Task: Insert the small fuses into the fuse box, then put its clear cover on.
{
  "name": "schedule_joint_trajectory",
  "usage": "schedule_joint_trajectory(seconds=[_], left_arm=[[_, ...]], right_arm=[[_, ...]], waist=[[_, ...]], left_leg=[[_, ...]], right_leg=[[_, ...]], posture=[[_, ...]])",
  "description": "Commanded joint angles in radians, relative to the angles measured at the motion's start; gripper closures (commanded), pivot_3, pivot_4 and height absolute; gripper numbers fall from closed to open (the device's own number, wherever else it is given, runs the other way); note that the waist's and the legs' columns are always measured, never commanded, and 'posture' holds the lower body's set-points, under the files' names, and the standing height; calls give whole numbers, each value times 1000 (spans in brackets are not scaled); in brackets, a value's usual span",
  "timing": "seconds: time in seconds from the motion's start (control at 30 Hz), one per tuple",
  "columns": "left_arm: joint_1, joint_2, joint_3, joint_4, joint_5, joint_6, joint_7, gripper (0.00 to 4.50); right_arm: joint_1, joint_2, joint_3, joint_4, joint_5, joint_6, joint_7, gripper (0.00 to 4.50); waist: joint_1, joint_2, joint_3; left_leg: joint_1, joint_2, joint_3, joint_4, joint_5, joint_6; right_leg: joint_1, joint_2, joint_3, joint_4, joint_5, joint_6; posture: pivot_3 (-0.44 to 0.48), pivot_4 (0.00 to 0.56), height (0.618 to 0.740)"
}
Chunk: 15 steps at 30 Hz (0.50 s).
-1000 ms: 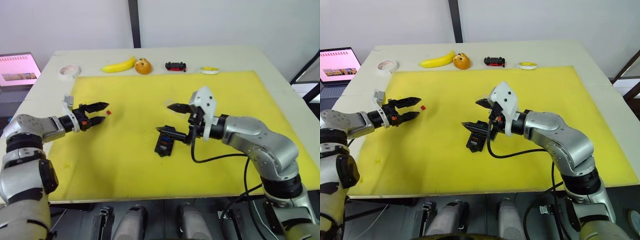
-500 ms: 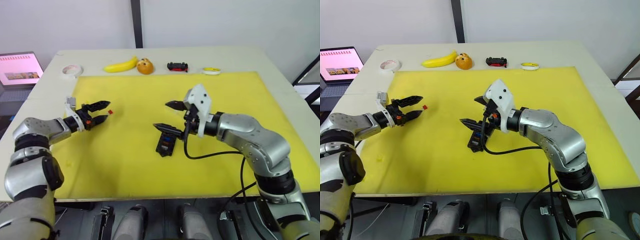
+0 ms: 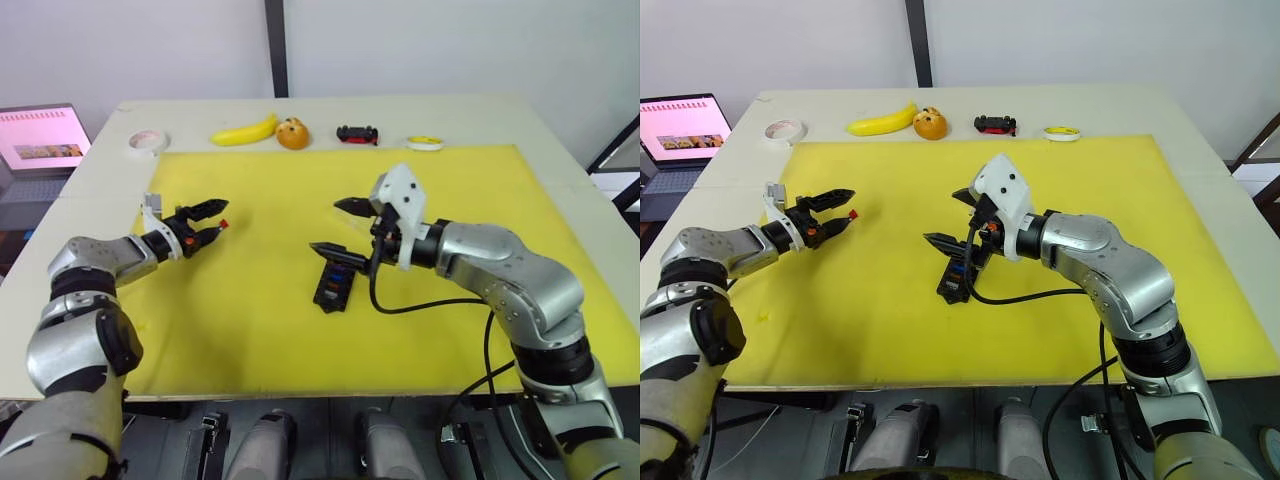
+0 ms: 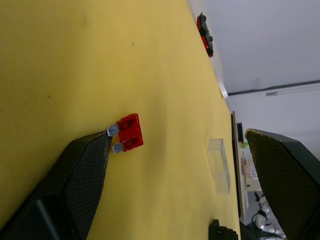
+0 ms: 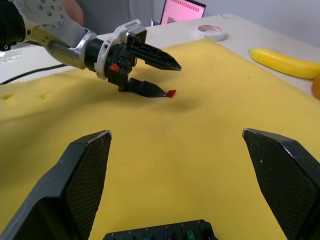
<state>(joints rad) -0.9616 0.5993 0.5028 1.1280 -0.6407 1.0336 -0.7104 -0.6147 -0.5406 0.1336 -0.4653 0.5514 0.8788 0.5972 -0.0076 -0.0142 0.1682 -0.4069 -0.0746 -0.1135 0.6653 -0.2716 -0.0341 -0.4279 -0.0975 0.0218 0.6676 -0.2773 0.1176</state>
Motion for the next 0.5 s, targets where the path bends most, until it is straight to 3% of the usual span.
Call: schedule_joint_trajectory(seconds=[0.03,0.2,0.3,0.5], left_arm=[[-8,-29,2,23,19,-20,24,0],[-4,-35,3,23,27,-24,25,0],[-1,-31,-1,25,37,-25,26,824],[7,-29,1,26,41,-21,25,824]], right_arm=[[-11,-10,-33,-30,3,-5,2,49],[-11,-17,-37,-30,7,-2,3,49],[-11,-21,-35,-27,6,1,5,0],[-8,-29,-27,-29,9,3,17,0]], waist=[[0,0,0],[3,0,0],[2,0,0],[1,0,0]], left_leg=[[0,0,0,0,0,0],[0,0,0,0,0,0],[0,0,0,0,0,0],[0,0,0,0,0,0]], right_leg=[[0,0,0,0,0,0],[1,0,0,0,0,0],[1,0,0,0,0,0],[1,0,0,0,0,0]], posture=[[0,150,740],[0,150,740],[0,150,740],[0,150,740]])
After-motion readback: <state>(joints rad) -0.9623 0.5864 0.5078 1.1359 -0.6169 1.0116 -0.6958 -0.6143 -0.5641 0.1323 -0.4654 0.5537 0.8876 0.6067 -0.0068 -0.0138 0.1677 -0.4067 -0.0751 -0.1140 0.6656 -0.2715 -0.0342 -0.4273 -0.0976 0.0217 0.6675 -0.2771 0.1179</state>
